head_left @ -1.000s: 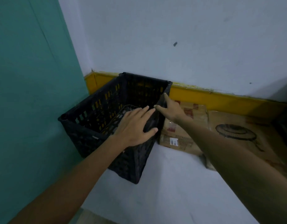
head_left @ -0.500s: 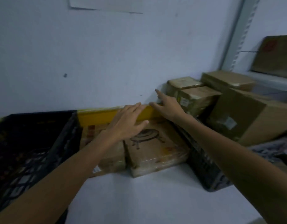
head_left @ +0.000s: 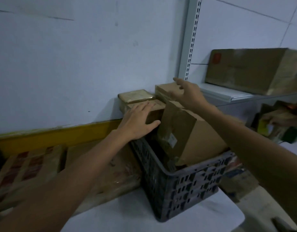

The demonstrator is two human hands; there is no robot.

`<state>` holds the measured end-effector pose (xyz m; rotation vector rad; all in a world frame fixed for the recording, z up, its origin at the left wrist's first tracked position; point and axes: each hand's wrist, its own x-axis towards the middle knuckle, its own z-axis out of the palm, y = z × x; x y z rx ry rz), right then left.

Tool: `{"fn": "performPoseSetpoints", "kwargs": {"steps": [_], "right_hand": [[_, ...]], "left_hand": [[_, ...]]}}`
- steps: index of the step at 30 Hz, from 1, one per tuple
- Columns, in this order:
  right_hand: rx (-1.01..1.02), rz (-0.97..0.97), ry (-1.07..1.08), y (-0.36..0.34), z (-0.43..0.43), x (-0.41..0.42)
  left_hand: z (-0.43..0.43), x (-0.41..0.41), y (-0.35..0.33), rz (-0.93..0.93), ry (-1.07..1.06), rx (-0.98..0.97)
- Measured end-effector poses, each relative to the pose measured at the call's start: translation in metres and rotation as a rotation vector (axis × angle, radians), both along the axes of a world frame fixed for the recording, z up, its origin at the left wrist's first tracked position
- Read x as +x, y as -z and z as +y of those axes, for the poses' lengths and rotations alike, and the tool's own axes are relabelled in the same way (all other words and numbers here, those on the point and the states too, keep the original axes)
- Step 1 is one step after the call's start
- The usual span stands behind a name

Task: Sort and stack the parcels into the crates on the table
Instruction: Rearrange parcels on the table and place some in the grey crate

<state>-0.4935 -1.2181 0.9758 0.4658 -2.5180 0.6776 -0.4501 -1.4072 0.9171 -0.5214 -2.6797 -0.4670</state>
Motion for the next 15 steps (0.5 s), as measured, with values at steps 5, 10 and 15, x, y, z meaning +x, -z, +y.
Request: {"fn": "performPoseSetpoints", "kwargs": {"steps": [5, 10, 15], "right_hand": [[-0.019, -0.063, 0.101, 0.002, 0.062, -0.03], [-0.164, -0.229, 0.4, 0.025, 0.13, -0.058], [0.047, -0.671, 0.371, 0.059, 0.167, -0.069]], "left_hand": [[0.05, -0.029, -0.004, -0.096, -0.019, 0.074], [0.097, -0.038, 0.011, -0.182, 0.023, 0.184], [0.106, -0.039, 0.033, -0.301, 0.053, 0.329]]}}
